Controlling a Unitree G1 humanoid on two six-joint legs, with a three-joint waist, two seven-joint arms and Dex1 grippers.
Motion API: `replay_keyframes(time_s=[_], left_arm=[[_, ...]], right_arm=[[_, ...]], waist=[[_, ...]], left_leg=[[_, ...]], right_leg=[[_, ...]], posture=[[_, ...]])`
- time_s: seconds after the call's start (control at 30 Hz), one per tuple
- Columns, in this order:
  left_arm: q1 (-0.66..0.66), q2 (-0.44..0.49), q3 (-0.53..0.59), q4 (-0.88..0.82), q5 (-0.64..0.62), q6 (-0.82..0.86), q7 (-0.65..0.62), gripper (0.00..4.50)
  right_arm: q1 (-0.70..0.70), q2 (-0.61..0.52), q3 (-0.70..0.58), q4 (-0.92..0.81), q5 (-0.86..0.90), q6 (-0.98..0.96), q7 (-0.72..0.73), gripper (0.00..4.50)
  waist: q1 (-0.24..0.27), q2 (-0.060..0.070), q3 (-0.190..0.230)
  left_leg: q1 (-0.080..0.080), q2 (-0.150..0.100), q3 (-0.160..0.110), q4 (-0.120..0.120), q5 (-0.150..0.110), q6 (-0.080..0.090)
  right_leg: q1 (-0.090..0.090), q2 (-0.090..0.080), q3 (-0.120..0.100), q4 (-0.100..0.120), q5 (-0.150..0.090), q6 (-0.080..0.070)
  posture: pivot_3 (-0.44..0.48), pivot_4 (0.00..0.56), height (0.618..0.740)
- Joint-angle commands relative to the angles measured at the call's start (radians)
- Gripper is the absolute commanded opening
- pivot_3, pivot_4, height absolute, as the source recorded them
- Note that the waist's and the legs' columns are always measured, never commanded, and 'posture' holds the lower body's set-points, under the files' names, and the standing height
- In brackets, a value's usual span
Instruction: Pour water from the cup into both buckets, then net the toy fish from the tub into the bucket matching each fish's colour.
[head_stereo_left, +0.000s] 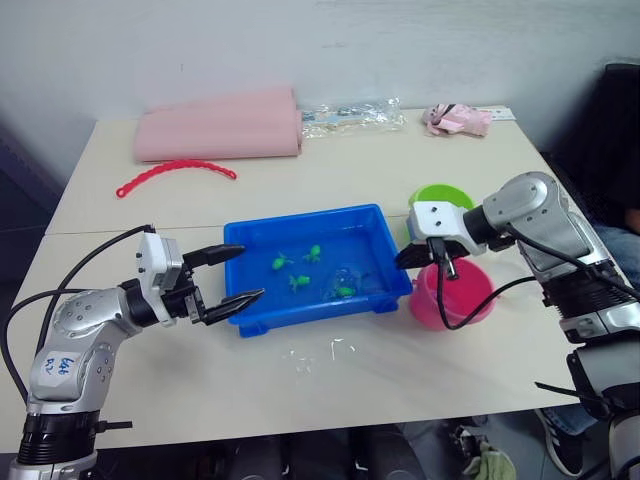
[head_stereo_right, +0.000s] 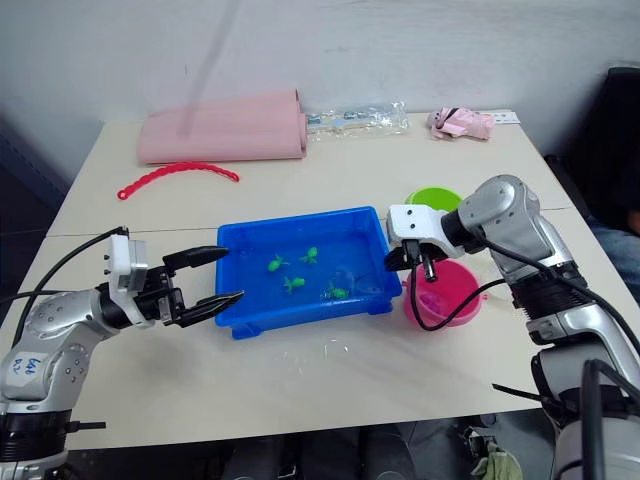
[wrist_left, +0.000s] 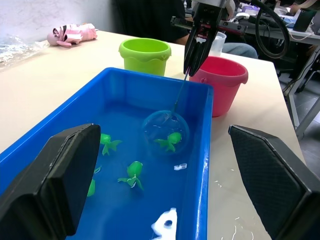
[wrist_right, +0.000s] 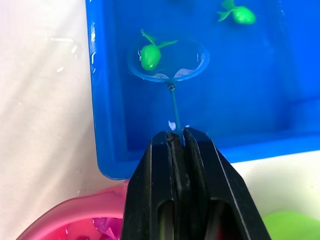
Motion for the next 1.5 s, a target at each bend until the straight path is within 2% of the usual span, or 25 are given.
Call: replay_keyframes(time_s=[0.03,0.33,0.53,0.77,0.97,1.2,1.37,1.5], left_arm=[[-0.017,0.018,0.021,-0.027,-0.018,-0.007,-0.001,4.47],[-0.025,0.017,0.027,-0.012,-0.024,-0.010,-0.009,4.47],[-0.044,0.007,0.035,0.000,-0.057,0.003,-0.011,4.47],[-0.134,-0.037,-0.004,0.012,-0.098,0.075,0.045,4.47],[-0.231,-0.085,-0.055,0.030,-0.110,0.140,0.081,4.47],[-0.294,-0.126,-0.102,0.065,-0.097,0.143,0.078,4.47],[-0.291,-0.161,-0.132,0.053,-0.082,0.129,0.096,4.47],[-0.283,-0.164,-0.135,0.044,-0.074,0.122,0.096,4.47]], right_arm=[[0.003,0.003,-0.053,-0.017,0.034,0.031,-0.018,0.00],[0.091,-0.011,-0.201,-0.066,0.165,0.146,-0.065,0.00],[0.232,-0.066,-0.351,-0.234,0.290,0.251,-0.107,0.00],[0.474,-0.070,-0.615,-0.488,0.406,0.346,-0.313,0.00],[0.603,-0.076,-0.752,-0.529,0.363,0.256,-0.481,0.00],[0.640,-0.098,-0.740,-0.450,0.287,0.133,-0.578,0.00],[0.622,-0.118,-0.633,-0.324,0.060,-0.059,-0.750,0.00],[0.623,-0.169,-0.577,-0.237,-0.067,-0.236,-0.817,0.00]], waist=[[0.000,0.000,0.000],[0.001,0.000,0.000],[0.004,0.000,0.000],[0.006,0.000,0.000],[0.006,0.000,0.000],[0.004,0.000,0.000],[0.005,0.000,0.000],[0.005,0.000,0.000]], left_leg=[[0.000,0.000,0.000,0.000,0.000,0.000],[-0.001,0.000,0.001,-0.001,0.000,0.000],[-0.002,0.000,0.001,-0.001,0.000,0.000],[-0.002,0.000,0.000,-0.001,0.000,0.000],[-0.002,-0.001,0.001,-0.001,0.000,0.001],[0.000,-0.001,0.004,-0.001,0.000,0.001],[0.001,-0.002,0.005,-0.001,0.000,0.001],[0.000,-0.002,0.006,-0.001,0.000,0.001]], right_leg=[[0.000,0.000,0.000,0.000,0.000,0.000],[-0.001,0.000,0.000,0.000,0.000,0.000],[-0.002,0.000,0.000,0.000,0.000,0.000],[-0.002,0.000,0.001,-0.001,0.000,0.000],[-0.001,0.001,0.001,-0.001,0.000,0.001],[-0.001,0.002,0.000,0.000,0.000,0.001],[-0.002,0.002,0.001,0.000,0.001,0.001],[-0.003,0.002,0.002,0.001,0.001,0.001]], posture=[[0.000,0.150,0.740],[0.000,0.150,0.740],[0.000,0.150,0.740],[0.000,0.150,0.740],[0.000,0.150,0.740],[0.000,0.150,0.740],[0.000,0.150,0.740],[0.000,0.150,0.740]])
